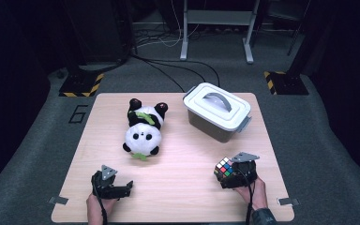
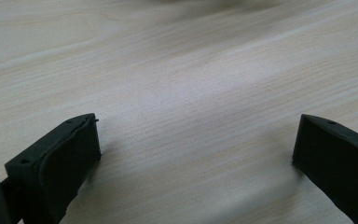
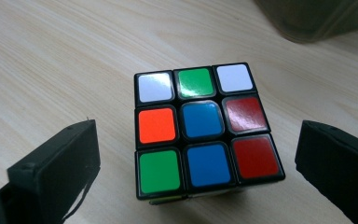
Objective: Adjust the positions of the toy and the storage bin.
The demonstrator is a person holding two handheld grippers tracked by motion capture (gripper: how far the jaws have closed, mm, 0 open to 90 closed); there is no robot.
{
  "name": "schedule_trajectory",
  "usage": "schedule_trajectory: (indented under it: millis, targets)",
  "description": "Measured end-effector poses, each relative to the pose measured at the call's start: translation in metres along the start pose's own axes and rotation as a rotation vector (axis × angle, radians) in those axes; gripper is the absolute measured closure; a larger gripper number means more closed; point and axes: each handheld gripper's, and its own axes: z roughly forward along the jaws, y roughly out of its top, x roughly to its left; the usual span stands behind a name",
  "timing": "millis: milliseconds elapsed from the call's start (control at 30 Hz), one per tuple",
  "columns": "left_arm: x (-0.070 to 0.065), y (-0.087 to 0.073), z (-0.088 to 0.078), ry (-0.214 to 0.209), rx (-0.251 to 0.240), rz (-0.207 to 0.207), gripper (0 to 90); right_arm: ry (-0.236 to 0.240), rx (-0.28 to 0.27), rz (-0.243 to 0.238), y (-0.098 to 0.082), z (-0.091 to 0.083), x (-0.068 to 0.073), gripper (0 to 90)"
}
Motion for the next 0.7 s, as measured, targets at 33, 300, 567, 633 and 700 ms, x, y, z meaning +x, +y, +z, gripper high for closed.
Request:
schedule_trajectory:
  millis: [33,300,567,633,700]
  targets:
    - [0.0000,0.0000,0.0000,0.000,0.000,0.000,0.5,-0.007,-0.001,-0.010,0.0005,0.0014,-0.0002,0.0]
    - [0.0000,-0.0002,-0.0003,0.001,0.000,0.001,0.6,-0.038,-0.001,-0.027,0.0004,0.0061,0.0029,29.3]
    - [-0.0005,-0.0003,-0.0005,0.011,-0.003,-0.001,1.2,-0.042,-0.007,-0.039,0.0004,0.0085,0.0042,33.4]
    - [-0.0005,-0.0003,-0.0006,0.011,-0.005,0.000,1.4,-0.045,-0.010,-0.043,0.0004,0.0080,0.0059,33.5]
    - [-0.0008,-0.0004,-0.0008,0.012,-0.004,0.000,1.6,-0.049,-0.020,-0.043,0.0009,0.0069,0.0086,33.6]
